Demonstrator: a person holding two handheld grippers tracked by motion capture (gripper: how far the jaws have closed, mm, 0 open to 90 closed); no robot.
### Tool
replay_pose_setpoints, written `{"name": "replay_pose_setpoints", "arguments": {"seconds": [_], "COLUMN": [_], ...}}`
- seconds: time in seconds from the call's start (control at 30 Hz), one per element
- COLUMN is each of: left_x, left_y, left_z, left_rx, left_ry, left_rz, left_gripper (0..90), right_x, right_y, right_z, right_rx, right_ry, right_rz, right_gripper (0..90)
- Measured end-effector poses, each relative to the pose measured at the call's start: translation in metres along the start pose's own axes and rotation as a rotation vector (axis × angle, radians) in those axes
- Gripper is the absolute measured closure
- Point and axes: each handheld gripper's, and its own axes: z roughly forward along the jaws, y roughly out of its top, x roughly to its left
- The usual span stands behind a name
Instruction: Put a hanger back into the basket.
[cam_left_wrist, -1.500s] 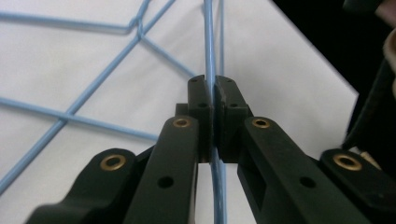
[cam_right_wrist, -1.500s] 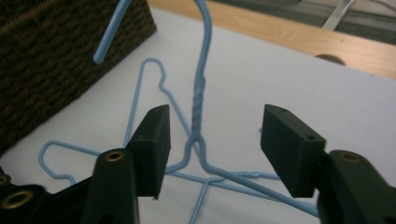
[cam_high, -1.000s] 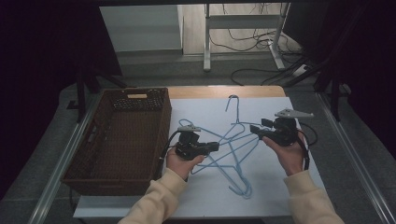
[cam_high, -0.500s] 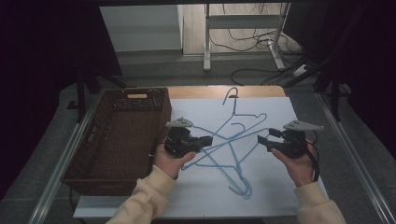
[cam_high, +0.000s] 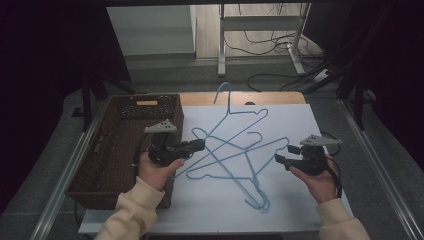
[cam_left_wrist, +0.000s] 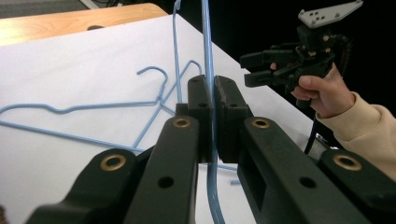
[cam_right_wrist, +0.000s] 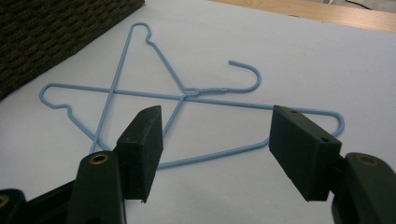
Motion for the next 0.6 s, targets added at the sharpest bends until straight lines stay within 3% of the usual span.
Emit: {"name": "replay_pose_setpoints", "arguments": {"seconds": [0.6], "left_x": [0.027], "left_y": [-0.005], "left_z": [-0.069], "left_rx": [-0.074], "left_ry": [0.055], "left_rz": [-0.035], "left_gripper": [86.7], "right_x": [0.002], "right_y": [-0.004], "right_z": [0.006], "right_rx": [0.042], "right_ry": [0.001], "right_rz": [-0.017], "right_gripper": [33.2]}}
